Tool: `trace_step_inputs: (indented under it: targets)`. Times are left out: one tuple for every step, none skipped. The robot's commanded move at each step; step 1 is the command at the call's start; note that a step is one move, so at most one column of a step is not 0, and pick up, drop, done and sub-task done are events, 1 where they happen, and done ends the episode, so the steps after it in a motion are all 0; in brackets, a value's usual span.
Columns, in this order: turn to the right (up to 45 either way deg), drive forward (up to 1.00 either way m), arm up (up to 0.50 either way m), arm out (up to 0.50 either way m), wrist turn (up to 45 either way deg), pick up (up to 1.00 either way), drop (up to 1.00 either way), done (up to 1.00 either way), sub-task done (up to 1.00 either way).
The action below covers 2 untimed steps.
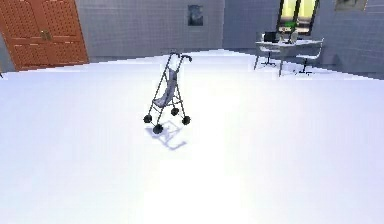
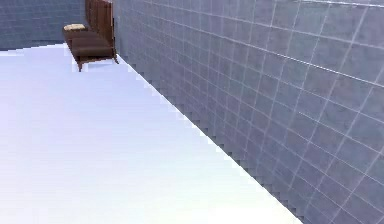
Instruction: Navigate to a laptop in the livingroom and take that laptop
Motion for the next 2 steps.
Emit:
trace_step_inputs:
  targets:
    - [-45.0,0.0,0.0,0.0,0.0,0.0,0.0,0.0,0.0]
    - [-39.0,0.0,0.0,0.0,0.0,0.0,0.0,0.0,0.0]
